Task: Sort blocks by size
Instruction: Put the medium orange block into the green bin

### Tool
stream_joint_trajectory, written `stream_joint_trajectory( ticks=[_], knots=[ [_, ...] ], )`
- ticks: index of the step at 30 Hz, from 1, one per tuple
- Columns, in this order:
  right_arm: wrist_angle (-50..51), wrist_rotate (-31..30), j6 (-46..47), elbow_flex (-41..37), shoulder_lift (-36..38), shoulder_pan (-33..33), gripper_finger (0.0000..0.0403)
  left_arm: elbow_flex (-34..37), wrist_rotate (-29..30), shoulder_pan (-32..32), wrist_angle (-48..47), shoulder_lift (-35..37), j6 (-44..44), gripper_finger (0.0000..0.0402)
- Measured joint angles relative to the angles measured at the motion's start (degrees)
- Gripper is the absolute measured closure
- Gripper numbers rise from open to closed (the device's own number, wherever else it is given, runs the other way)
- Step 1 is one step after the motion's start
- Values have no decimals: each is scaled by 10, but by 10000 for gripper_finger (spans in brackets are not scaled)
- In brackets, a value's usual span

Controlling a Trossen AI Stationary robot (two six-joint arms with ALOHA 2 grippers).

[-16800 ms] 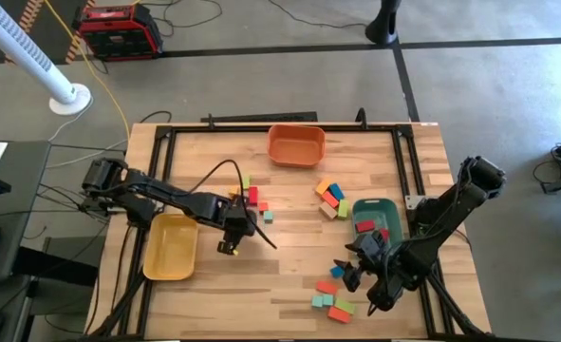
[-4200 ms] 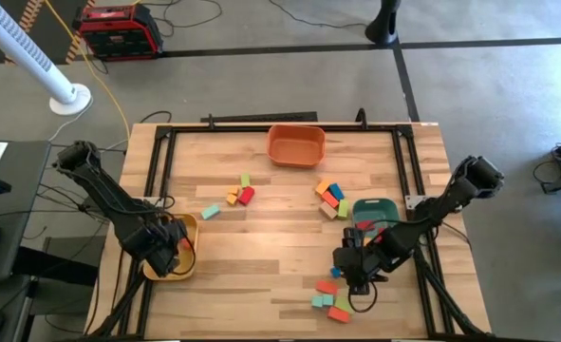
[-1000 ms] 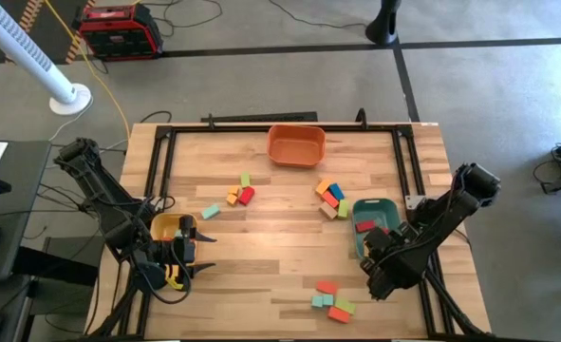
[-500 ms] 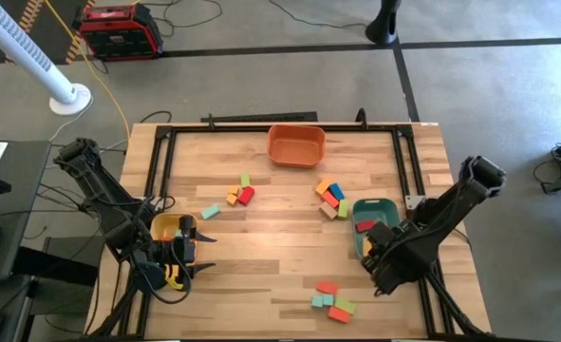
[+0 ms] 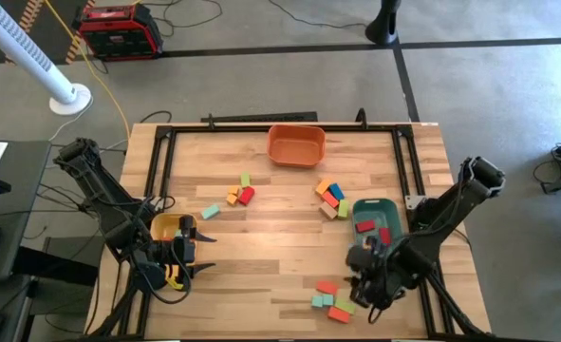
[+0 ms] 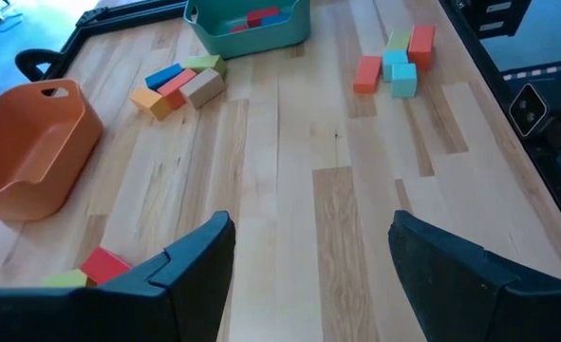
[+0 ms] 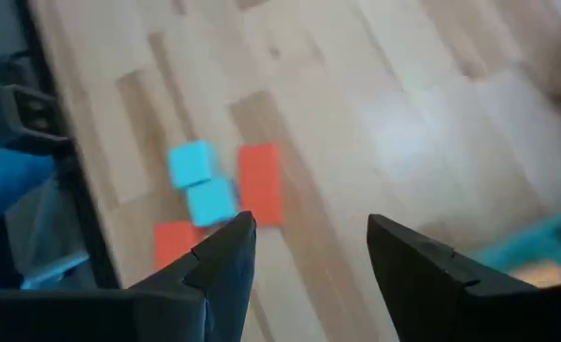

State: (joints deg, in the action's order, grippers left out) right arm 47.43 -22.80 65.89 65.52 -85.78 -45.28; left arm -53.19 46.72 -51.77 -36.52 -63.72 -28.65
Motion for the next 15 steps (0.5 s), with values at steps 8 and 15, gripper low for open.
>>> stream_joint_trajectory(
  ticks=[8,15],
  knots=[
    [-33,64,-34,0,-88,-1,172,0,0,0,0,0,-1,134],
    [-135,118,-86,0,-157,-1,172,0,0,0,0,0,-1,134]
  ],
)
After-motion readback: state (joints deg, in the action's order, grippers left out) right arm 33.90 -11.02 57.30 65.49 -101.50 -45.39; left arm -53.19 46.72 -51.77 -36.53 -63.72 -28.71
